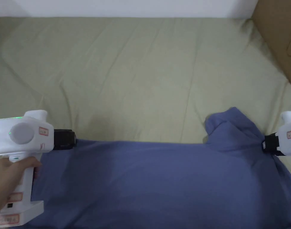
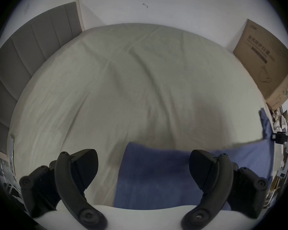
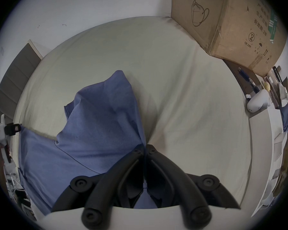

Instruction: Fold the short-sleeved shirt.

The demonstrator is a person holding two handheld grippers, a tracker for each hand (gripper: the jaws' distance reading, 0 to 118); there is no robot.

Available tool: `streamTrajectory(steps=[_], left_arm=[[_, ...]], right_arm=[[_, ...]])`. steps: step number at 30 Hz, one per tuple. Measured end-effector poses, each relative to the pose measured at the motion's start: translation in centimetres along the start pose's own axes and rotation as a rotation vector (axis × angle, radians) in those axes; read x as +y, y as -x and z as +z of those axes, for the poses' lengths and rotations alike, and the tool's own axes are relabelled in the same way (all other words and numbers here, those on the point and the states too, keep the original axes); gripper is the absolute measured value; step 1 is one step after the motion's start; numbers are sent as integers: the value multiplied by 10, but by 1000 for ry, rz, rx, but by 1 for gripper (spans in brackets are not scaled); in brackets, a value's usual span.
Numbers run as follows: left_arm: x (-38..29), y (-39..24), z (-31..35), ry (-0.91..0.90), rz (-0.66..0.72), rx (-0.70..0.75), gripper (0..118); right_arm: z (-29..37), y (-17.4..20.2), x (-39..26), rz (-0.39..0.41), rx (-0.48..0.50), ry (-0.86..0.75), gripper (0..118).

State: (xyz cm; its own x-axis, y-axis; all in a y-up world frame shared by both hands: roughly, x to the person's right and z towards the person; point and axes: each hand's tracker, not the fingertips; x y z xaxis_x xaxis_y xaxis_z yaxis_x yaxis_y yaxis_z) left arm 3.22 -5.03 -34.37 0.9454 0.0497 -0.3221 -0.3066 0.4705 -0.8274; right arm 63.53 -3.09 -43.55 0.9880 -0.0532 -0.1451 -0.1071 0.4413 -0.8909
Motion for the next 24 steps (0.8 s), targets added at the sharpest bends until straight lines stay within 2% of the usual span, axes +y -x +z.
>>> streamTrajectory(steps=[2, 3, 5, 8, 10, 11, 12, 16, 19, 24], left_arm=[[-2, -2, -15, 72, -9, 20, 108], [-6, -4, -18, 52, -15, 20, 107], [-12, -12, -3, 11, -27, 41, 94], [-6, -15, 4, 2, -76, 32, 53], [-4, -21, 11, -5, -104, 26, 22], [-3, -21, 14, -1, -103, 14, 12], [-3, -20, 17, -5, -92, -6, 8], [-3, -7, 50, -48, -54, -44, 8], [-11, 5, 87, -99, -50, -56, 8], [-56, 16, 165, -171, -66, -71, 8]], right_arm=[[1, 1, -1, 2, -2, 1, 1], [2, 2, -3, 0, -3, -1, 1], [4, 4, -3, -4, -5, -1, 1], [8, 3, -3, 16, -12, -9, 1], [18, 4, -5, 9, -10, -31, 1], [27, 4, -4, -4, 5, -46, 1], [35, 3, -5, -17, 36, -56, 1], [74, 3, -9, 30, 30, -101, 1], [106, -3, -19, 31, 56, -154, 1], [170, 0, -66, 45, 69, -218, 1]])
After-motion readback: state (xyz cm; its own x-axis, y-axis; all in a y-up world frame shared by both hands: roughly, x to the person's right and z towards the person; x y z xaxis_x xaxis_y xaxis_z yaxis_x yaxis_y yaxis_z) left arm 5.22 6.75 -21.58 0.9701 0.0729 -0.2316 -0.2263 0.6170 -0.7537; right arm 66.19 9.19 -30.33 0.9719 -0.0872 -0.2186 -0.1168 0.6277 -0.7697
